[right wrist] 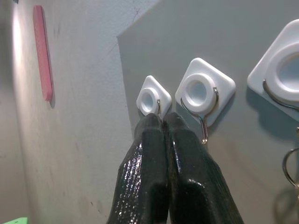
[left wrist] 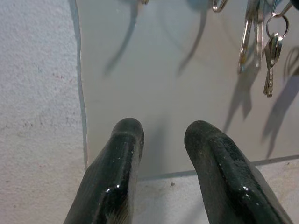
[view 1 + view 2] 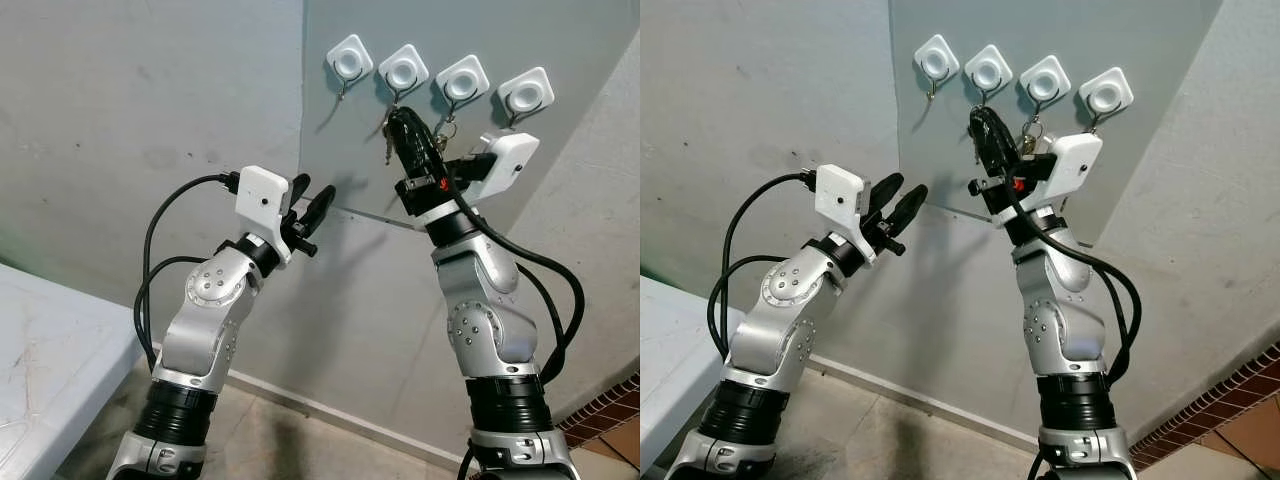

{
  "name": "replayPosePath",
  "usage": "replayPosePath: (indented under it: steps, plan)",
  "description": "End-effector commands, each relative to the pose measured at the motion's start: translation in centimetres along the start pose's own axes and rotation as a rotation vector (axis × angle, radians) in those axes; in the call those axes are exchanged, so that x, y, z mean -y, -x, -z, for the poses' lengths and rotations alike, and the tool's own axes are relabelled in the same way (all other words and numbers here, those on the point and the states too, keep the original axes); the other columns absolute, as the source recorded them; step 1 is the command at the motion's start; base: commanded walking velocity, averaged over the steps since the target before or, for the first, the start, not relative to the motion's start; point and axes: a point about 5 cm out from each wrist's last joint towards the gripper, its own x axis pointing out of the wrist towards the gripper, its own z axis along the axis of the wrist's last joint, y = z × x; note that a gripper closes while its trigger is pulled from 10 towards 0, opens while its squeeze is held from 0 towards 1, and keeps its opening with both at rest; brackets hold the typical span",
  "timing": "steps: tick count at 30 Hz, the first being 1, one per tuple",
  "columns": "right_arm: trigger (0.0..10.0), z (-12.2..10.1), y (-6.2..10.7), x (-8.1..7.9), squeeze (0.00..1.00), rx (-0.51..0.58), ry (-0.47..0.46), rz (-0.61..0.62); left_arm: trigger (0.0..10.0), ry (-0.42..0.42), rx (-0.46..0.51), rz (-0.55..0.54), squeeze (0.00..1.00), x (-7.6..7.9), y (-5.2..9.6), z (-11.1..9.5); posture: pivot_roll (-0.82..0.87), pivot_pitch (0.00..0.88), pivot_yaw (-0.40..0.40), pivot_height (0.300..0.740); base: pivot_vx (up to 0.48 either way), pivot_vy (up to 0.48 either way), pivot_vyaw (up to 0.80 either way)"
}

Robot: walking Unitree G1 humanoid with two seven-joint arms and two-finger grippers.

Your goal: Hang keys on a hook

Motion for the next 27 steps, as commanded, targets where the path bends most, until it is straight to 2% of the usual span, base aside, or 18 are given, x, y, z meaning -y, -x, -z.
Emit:
replayPosePath:
  steps: [1,22,27]
  plan:
    - [10.0,-0.8,-0.5,0.0,0.0,0.027,0.001,-0.003,10.0,-0.004,0.006,0.017,0.0,0.2,-0.1,-0.4,0.1,0.0,-0.04,0.74,0.0,0.0,0.0]
    - [10.0,-0.4,-1.5,0.0,0.0,0.0,-0.026,0.031,10.0,0.009,0.016,0.008,0.0,0.2,0.1,-0.7,0.11,0.0,-0.052,0.74,0.0,0.0,0.0]
    - [10.0,-0.2,-1.7,0.3,0.0,-0.018,-0.046,0.078,10.0,0.014,0.018,0.005,0.0,0.1,0.0,-0.8,0.11,0.0,-0.052,0.74,0.0,0.0,0.0]
